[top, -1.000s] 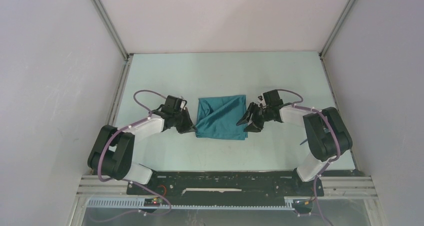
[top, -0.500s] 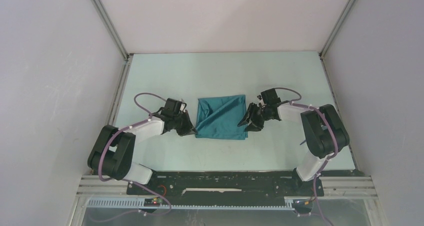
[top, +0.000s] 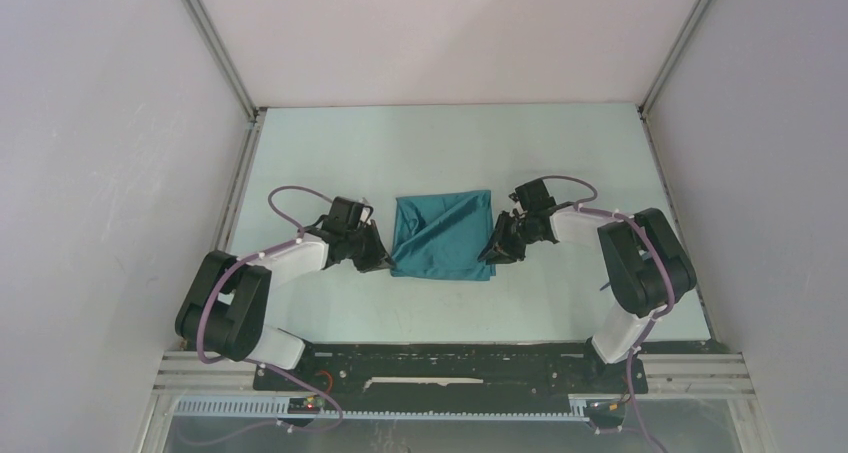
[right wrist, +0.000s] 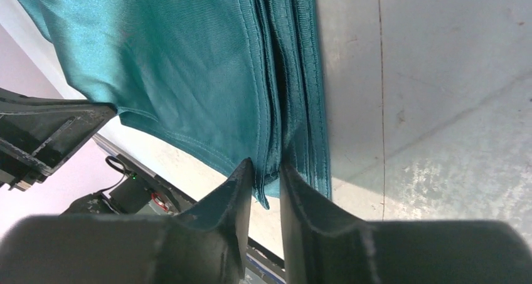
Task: Fold the napkin into a case and place the utensils inside
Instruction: Smooth out the square-folded napkin at the center of the board.
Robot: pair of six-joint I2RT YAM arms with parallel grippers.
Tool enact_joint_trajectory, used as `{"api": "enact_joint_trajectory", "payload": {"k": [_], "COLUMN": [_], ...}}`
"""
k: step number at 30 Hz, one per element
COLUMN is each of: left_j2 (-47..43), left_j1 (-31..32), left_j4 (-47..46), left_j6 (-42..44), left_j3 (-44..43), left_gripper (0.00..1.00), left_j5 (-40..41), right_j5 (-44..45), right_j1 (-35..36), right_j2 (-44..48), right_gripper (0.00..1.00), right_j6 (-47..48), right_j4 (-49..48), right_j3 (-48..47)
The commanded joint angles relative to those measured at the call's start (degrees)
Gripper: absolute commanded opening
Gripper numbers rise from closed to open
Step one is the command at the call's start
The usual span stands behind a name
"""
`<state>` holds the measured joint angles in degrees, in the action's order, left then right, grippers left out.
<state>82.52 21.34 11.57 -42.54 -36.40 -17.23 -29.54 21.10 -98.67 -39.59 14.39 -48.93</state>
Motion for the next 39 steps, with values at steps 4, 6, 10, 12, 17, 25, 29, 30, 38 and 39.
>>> {"api": "enact_joint_trajectory", "payload": {"k": [4,6,10,12,17,25,29,30,38,39], "left_j2": [-1.27,-1.79,-2.95,-2.83,-1.71,3.47,7.05,8.03,15.65,16.59], "left_j1": [-0.16,-0.16,-0.16,-0.16,-0.44,-4.31,-5.52,-5.83,-8.1,-8.17], "left_j4": [-1.99,-1.99,-1.66,-0.27,2.55,3.95,5.34,5.74,9.07,9.5], "left_j6": [-0.43,-0.43,-0.24,0.33,1.14,0.43,1.05,1.36,6.76,7.33], "left_j3": [0.63,0.55,-0.64,-2.81,-10.83,-25.17,-32.72,-34.16,-46.35,-47.68], "left_gripper": [0.0,0.0,0.0,0.0,0.0,0.0,0.0,0.0,0.0,0.0], "left_j5": [-1.49,-1.57,-2.34,-2.63,-1.4,-0.86,-0.28,0.08,0.12,-0.34], "right_j5": [1.35,1.7,-1.04,-4.86,-9.38,-10.92,-11.61,-11.75,-13.18,-13.29], "right_j1": [0.35,0.12,-1.94,-4.17,-6.79,-8.98,-9.85,-10.03,-11.04,-11.2], "right_j2": [2.92,3.63,4.69,4.57,1.94,-2.33,-5.21,-5.82,-10.58,-10.98], "right_gripper": [0.13,0.05,0.0,0.0,0.0,0.0,0.0,0.0,0.0,0.0], "right_j6": [0.76,0.49,-0.07,-0.75,-0.04,-2.03,-3.47,-3.94,-7.05,-7.26], "right_j4": [-0.24,-0.16,-1.5,-3.76,-5.0,-8.19,-8.86,-9.35,-12.62,-12.52], "right_j3": [-1.52,-1.52,-1.48,-1.91,-7.28,-16.39,-21.99,-23.46,-29.31,-29.9]}}
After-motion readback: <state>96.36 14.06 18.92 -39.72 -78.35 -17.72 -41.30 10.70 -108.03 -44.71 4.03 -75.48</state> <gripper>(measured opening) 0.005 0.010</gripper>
